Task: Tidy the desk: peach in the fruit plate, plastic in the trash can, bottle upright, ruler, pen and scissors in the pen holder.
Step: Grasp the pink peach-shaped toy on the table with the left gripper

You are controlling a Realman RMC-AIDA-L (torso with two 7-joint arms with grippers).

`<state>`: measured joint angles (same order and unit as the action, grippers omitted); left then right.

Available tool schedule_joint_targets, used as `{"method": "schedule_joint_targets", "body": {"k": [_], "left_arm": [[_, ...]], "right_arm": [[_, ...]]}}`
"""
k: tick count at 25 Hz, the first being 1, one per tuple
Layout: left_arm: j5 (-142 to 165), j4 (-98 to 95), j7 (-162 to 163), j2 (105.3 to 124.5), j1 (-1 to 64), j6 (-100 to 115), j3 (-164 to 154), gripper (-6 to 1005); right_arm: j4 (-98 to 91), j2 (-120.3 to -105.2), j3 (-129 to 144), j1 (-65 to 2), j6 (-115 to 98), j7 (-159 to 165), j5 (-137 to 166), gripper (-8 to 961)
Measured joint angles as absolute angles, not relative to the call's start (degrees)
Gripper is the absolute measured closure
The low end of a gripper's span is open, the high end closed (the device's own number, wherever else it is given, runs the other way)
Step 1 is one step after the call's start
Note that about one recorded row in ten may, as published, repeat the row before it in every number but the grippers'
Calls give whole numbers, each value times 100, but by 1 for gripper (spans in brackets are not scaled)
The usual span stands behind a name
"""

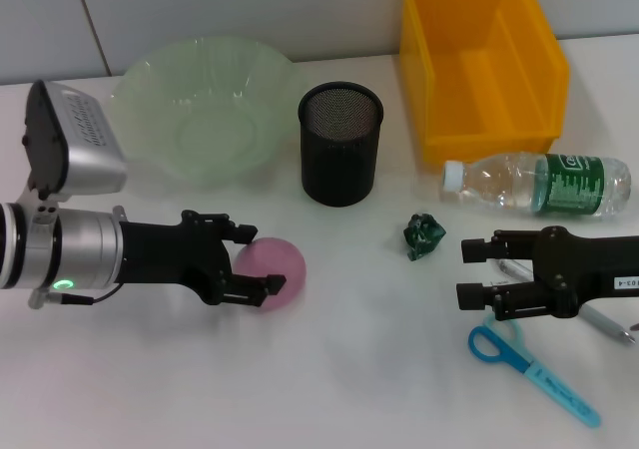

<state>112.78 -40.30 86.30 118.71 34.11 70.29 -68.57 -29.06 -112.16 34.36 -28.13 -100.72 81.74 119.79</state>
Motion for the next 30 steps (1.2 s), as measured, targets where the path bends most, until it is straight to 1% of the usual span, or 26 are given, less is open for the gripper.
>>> {"method": "schedule_joint_targets", "body": {"k": [18,22,28,30], "left_arm": [[11249,-4023,8660,11883,3440,6798,-7074,236],[11249,-4044,8679,11883,3426,6749,-7070,338],[11249,-4058,8668,11875,3417,6826,-7057,607],[11249,-4058,8668,11875,3417,6826,-7057,626]], "right_arm": [[-2909,-11214,3505,-2812,-10072,8176,11979,132],[-2909,-11214,3507,-2812,-10072,8176,11979,132],[-2905,-11214,3507,-2812,-10072,8176,11979,132],[-2904,-11215,3507,-2812,-10072,8176,11979,132]]}}
